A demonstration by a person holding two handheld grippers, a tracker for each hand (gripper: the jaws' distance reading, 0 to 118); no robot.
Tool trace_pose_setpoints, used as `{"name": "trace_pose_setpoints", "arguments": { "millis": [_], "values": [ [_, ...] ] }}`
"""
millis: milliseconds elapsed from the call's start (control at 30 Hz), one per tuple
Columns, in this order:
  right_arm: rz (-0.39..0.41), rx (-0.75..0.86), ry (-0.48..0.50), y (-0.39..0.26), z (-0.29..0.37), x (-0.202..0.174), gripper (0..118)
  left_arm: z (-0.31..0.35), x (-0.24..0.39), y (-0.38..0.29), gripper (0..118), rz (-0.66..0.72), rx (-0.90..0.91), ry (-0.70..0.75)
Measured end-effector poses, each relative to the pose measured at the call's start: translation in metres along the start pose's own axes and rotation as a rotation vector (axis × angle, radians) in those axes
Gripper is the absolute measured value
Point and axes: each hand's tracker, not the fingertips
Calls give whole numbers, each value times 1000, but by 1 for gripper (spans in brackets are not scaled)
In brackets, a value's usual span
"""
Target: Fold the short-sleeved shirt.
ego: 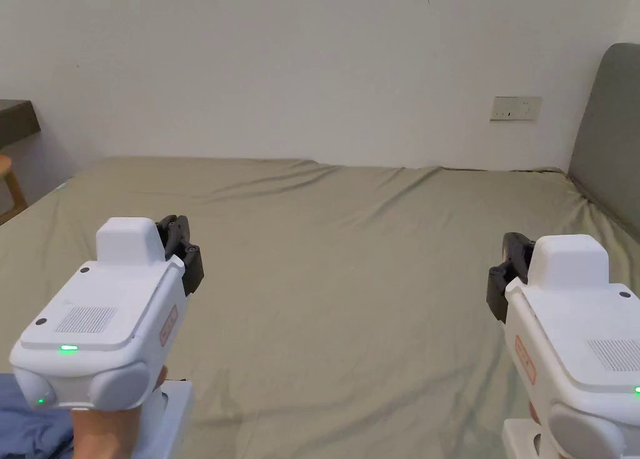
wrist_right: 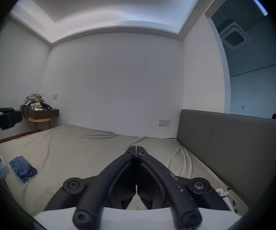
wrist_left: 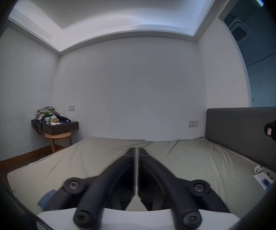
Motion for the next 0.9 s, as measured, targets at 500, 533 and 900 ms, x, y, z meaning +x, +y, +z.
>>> {"name": "trace_pose_setpoints", "arguments": {
  "millis": [500,533,900],
  "values": [
    [-4,17,-41,-3,8,13,2,7,30,-8,0,-35,1,-56],
    [-4,17,-40,-3,7,13,2,6,30,-7,0,-30,-5,-58],
    [-3,15,-34,-3,5,11,2,7,27,-8,0,-38,-8,-60]
  ]
}}
